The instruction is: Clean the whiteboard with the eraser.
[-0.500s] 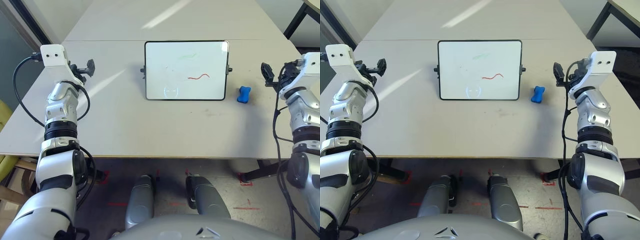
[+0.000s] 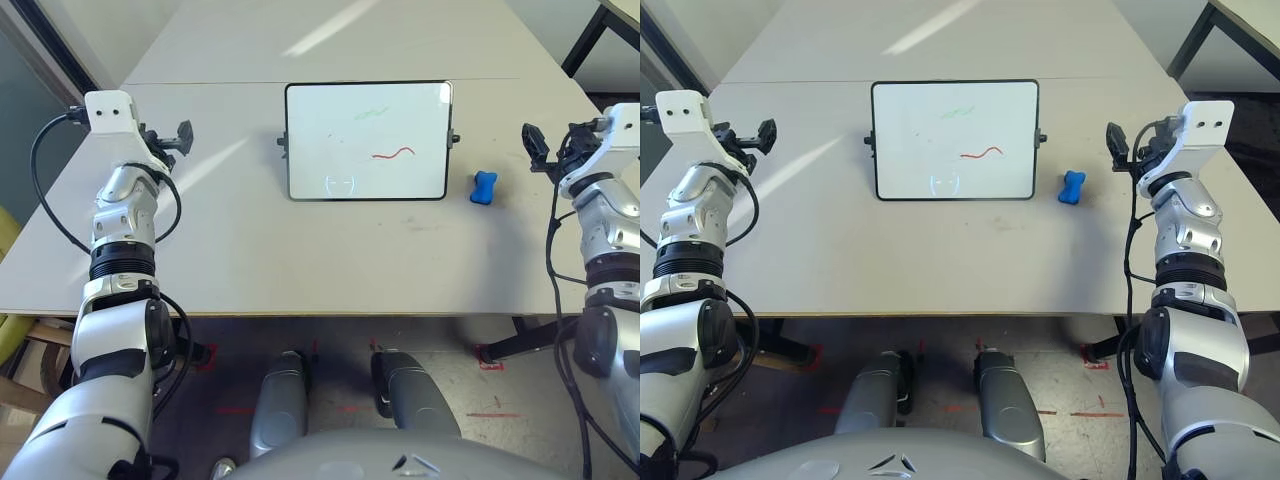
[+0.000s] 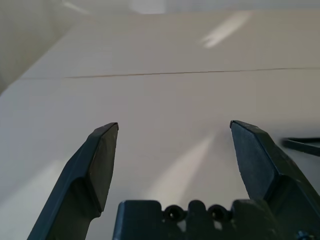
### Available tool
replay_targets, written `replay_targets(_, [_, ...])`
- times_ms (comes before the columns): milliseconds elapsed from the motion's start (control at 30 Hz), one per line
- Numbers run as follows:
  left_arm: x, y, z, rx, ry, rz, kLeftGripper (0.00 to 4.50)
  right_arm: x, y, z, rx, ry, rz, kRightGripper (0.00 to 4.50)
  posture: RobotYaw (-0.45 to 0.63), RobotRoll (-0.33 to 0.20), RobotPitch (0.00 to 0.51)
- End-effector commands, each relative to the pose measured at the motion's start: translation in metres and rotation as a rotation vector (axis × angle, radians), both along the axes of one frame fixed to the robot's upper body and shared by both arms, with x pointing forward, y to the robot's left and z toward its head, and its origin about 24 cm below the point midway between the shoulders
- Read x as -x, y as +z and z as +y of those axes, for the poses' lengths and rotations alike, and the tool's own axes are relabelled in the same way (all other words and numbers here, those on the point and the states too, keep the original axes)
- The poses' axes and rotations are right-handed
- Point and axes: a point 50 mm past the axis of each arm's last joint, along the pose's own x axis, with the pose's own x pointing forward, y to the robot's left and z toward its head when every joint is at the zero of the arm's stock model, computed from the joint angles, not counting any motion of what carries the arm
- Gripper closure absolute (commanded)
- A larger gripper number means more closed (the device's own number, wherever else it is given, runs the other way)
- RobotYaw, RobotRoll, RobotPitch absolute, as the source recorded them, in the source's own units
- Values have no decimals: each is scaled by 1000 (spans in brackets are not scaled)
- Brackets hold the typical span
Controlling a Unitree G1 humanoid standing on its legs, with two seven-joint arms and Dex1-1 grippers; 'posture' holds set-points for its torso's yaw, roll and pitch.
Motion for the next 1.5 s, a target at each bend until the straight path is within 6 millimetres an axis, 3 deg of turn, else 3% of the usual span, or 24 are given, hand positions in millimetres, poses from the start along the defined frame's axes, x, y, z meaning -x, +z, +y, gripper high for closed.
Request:
replay_targets(33, [15, -7, -30, -15, -295, 61, 0, 2, -2, 0, 7, 0, 14, 35, -139, 0, 101])
replay_targets(267, [37, -5, -56, -36, -595, 113, 0, 0, -1, 1, 11, -1, 25, 35, -151, 0, 106])
replay_targets(567, [41, -10, -70, -121, -721, 177, 0, -9, 10, 0, 42, -51, 210, 35, -185, 0, 112])
replay_targets(767, [39, -12, -72, -205, -760, 184, 0, -16, 20, 10, 88, -55, 467, 35, -193, 0, 118])
replay_targets(933, [38, -13, -73, -242, -787, 187, 0, -16, 41, 22, -7, -44, 638, 35, -197, 0, 122])
replay_targets(1100, [37, -16, -77, -258, -795, 180, 0, -10, 60, 47, -35, 11, 852, 35, -197, 0, 126])
replay_targets(1333, [38, -21, -84, -248, -805, 176, 0, -5, 52, 77, -13, 84, 961, 35, -198, 0, 132])
replay_targets(1500, [39, -23, -89, -239, -811, 171, 0, -8, 40, 81, -15, 58, 1006, 35, -193, 0, 137])
